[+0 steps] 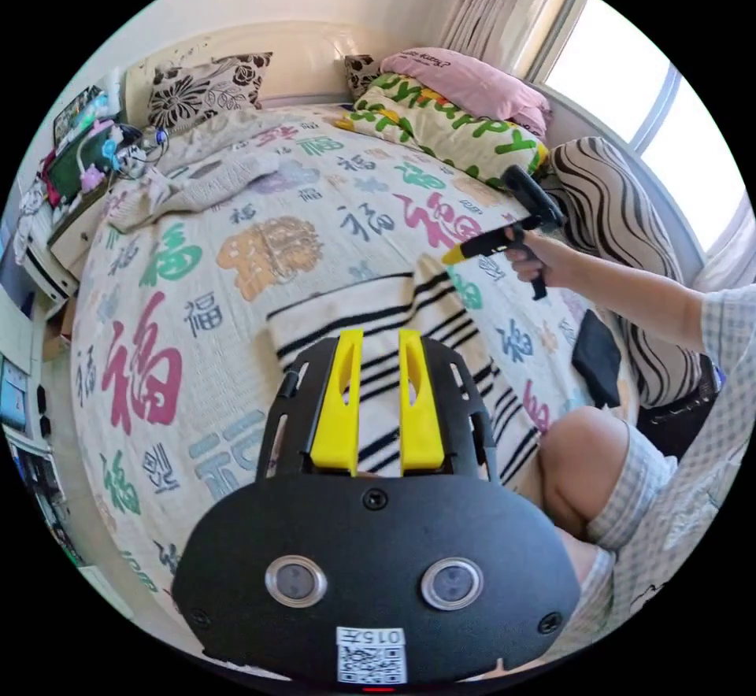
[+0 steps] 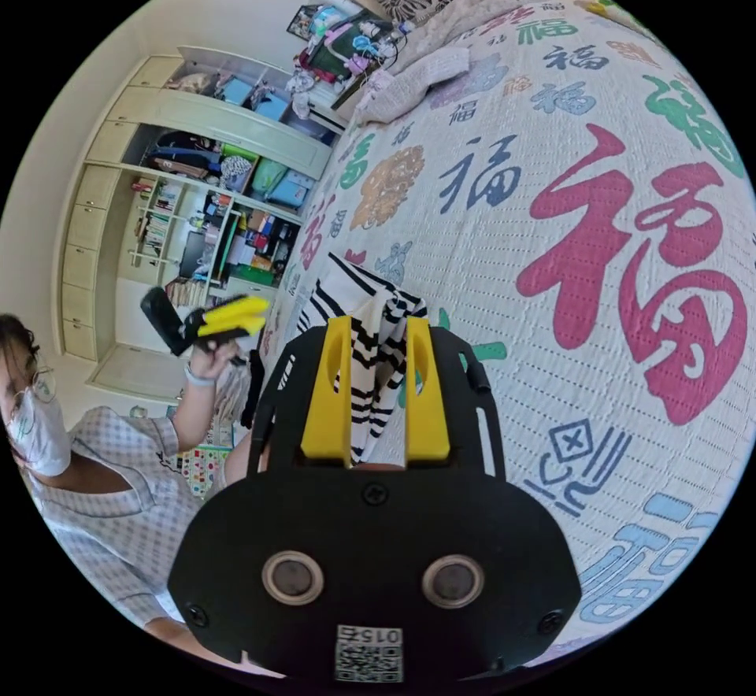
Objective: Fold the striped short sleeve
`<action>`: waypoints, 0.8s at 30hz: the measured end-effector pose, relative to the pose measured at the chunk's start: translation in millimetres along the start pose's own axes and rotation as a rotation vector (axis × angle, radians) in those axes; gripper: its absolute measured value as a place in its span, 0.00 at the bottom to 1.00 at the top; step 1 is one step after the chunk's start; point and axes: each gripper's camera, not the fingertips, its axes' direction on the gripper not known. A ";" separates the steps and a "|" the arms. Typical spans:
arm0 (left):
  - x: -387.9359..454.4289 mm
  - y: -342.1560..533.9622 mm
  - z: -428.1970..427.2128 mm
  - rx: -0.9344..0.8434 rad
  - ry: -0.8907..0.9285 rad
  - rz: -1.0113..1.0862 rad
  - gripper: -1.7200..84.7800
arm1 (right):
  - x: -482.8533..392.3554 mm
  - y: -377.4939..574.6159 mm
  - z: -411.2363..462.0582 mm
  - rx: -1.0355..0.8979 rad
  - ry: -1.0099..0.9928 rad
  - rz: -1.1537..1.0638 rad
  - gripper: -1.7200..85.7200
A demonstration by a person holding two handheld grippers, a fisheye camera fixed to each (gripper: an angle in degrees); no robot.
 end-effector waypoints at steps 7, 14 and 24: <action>-96.2 -53.9 107.4 -0.277 0.016 -0.030 0.03 | 25.9 10.8 7.9 -0.047 0.065 0.051 0.03; -119.5 -32.4 109.0 -0.202 -0.126 -0.007 0.04 | 62.9 40.4 -8.7 0.070 -0.003 0.109 0.08; -238.1 39.2 112.1 0.029 0.527 -0.347 0.17 | 103.3 44.2 18.8 0.054 -0.266 0.059 0.15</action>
